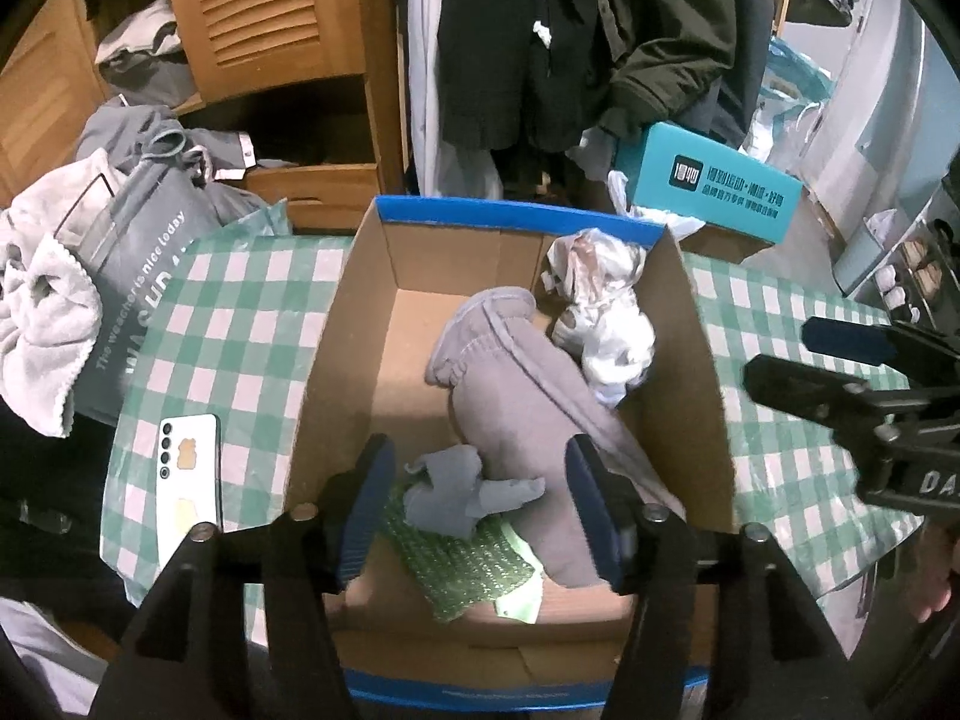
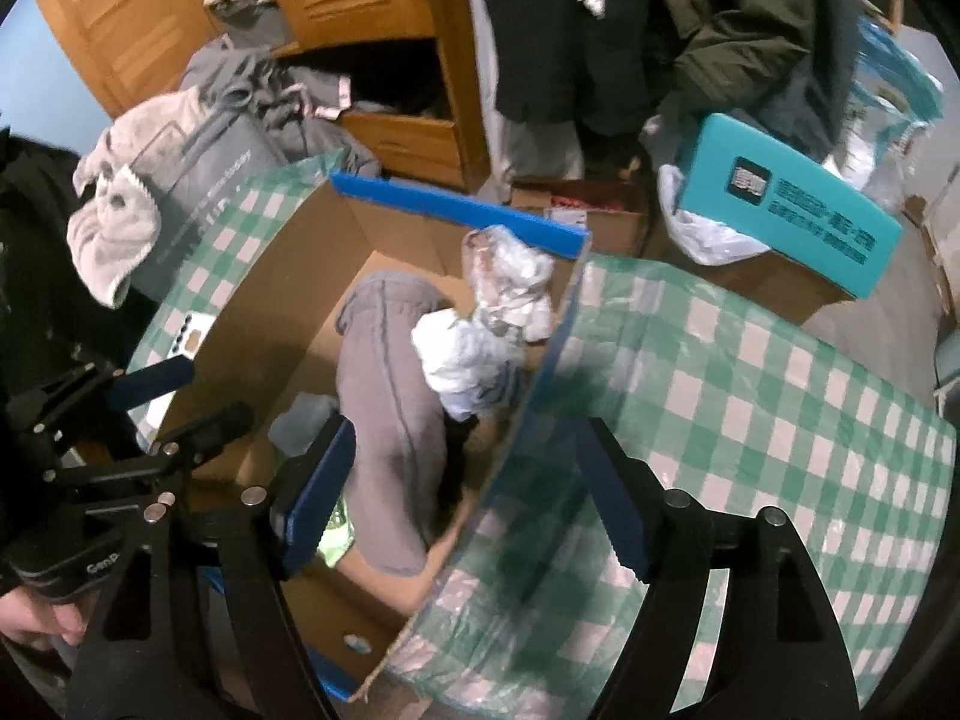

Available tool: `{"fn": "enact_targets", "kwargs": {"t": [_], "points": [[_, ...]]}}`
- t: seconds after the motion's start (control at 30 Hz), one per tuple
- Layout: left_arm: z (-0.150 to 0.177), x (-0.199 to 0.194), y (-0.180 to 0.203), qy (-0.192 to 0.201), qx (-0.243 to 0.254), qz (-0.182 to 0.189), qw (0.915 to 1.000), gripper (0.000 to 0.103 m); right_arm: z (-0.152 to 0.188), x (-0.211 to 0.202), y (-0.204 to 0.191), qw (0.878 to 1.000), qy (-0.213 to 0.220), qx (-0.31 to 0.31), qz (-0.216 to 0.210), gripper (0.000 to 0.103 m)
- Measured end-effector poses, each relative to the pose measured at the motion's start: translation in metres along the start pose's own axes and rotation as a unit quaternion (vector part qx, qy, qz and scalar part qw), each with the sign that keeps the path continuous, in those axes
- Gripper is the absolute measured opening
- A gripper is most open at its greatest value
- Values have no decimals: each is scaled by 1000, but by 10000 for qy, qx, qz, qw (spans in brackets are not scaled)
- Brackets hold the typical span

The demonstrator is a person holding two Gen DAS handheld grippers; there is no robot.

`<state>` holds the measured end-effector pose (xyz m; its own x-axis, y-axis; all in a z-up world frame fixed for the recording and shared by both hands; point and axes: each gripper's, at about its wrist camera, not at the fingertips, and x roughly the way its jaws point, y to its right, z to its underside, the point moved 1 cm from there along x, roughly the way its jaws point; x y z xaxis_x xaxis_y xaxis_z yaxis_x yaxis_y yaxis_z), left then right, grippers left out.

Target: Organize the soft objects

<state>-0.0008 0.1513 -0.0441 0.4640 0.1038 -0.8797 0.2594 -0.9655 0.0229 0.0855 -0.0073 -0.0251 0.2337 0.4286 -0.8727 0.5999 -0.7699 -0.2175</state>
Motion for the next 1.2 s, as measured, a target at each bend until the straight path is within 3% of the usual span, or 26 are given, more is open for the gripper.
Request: {"fn": "enact_targets", "kwargs": {"t": [0.1, 0.2, 0.73, 1.03, 1.2], "points": [[-3, -9, 8, 77, 40, -9, 10000, 67, 1, -16, 8, 9998, 171, 115, 11, 78], [-4, -15, 13, 138, 29, 65, 9999, 80, 3, -33, 17, 9992, 339, 202, 87, 78], [-1, -35, 59, 347, 518, -252, 9977, 81, 44, -92, 57, 9934, 895, 668, 268, 79], [-2, -59, 85, 749, 749, -288, 9940, 81, 56, -98, 67, 9914, 1090, 598, 404, 79], [-4, -62, 91, 822, 761, -303, 9933, 88, 63, -99, 79, 9902, 1143, 676, 435, 79]]}}
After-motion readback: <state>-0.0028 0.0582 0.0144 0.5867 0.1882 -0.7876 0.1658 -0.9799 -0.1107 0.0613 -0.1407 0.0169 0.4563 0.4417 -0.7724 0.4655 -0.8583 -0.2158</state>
